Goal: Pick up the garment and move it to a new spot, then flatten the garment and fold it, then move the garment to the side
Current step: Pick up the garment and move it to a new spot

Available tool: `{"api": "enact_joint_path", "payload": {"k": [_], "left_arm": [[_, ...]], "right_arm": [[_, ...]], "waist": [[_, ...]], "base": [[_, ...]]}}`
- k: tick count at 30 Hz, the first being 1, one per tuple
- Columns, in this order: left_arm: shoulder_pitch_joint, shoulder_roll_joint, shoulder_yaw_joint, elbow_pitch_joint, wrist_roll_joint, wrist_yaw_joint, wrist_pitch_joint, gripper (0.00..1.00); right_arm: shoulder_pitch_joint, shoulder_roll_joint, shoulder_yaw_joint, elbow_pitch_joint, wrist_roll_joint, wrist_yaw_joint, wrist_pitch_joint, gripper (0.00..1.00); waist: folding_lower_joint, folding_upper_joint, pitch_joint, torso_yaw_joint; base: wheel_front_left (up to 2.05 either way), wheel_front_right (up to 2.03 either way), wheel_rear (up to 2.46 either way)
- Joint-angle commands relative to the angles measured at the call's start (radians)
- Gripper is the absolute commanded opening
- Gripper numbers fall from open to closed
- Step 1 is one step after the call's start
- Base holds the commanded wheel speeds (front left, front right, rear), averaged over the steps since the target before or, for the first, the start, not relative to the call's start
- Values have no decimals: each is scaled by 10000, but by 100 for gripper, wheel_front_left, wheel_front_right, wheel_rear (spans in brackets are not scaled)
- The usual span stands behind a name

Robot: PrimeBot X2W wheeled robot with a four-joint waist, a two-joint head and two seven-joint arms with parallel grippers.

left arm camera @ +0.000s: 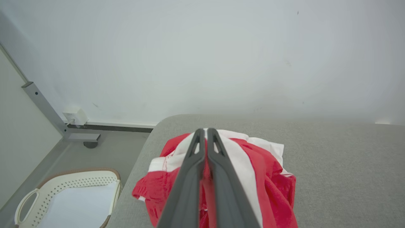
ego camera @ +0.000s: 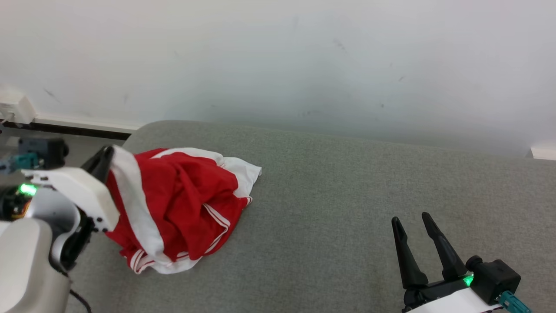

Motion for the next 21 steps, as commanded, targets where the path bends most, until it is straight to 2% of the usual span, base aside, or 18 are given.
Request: {"api": "enact_joint_path", "payload": {"k": [1,5,10,16,21], "left_arm": [[-169,64,-55,-247,151,-23,46,0],[-507,6,-299,-1337,208,-23,127,0],[-1027,-211,-716,-2464,101,-23,234,0],[-1607,-726,-1107,-3508,-117,10,304,0],[-1529,-1264,-1425,-3805,-316,99,213,0]], "right_arm": [[107,-41,-31,-37,51,-19,10,100],[119,-40,-45,-75,123,-19,10,100],[76,-40,-123,-108,134,-21,10,100],[6,-40,-243,-149,87,-19,11,100],[-9,-40,-424,-184,53,-19,10,100]], "waist": [[0,0,-26,7],[0,0,-69,-128],[0,0,-105,-609],[0,0,-118,-1594],[0,0,-49,-2571]], "base": [[0,0,0],[0,0,0],[0,0,0],[0,0,0],[0,0,0]]}}
